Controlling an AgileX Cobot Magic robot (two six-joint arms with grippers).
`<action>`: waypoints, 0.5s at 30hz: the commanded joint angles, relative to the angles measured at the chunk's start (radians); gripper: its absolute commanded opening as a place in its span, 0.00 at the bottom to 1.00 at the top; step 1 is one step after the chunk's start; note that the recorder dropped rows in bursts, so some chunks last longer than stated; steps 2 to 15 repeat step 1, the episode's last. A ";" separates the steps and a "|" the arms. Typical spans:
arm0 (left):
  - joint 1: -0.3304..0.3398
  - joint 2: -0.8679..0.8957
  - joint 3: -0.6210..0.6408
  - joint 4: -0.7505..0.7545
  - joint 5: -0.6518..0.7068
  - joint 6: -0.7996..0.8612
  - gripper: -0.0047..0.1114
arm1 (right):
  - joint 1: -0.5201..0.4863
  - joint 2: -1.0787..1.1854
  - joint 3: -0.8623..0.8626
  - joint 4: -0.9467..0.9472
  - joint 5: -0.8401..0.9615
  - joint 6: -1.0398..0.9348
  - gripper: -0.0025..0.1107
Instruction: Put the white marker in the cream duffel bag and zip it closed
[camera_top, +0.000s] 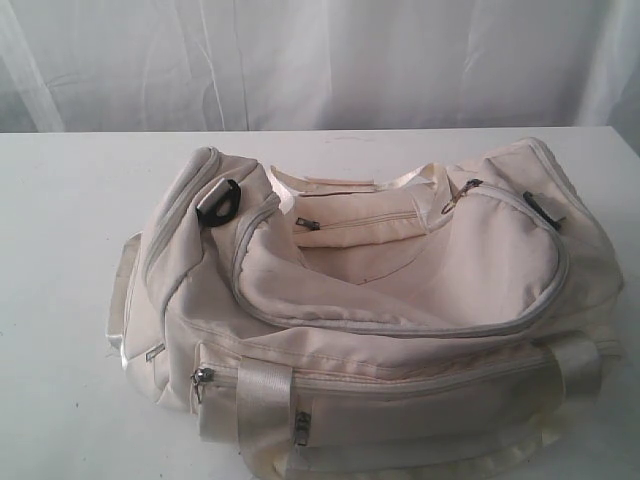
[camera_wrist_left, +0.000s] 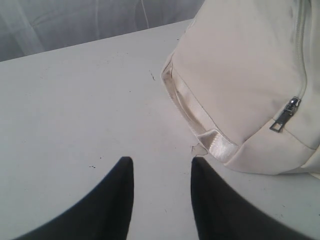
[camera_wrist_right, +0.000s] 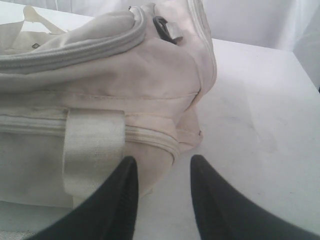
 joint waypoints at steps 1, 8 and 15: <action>0.003 -0.005 0.004 0.000 0.002 -0.005 0.41 | -0.004 -0.006 0.002 -0.008 -0.007 0.005 0.32; 0.003 -0.005 0.004 0.000 0.002 -0.005 0.41 | -0.004 -0.006 0.002 -0.008 -0.007 0.005 0.32; 0.003 -0.005 0.004 0.000 0.002 -0.005 0.41 | -0.004 -0.006 0.002 -0.008 -0.007 0.005 0.32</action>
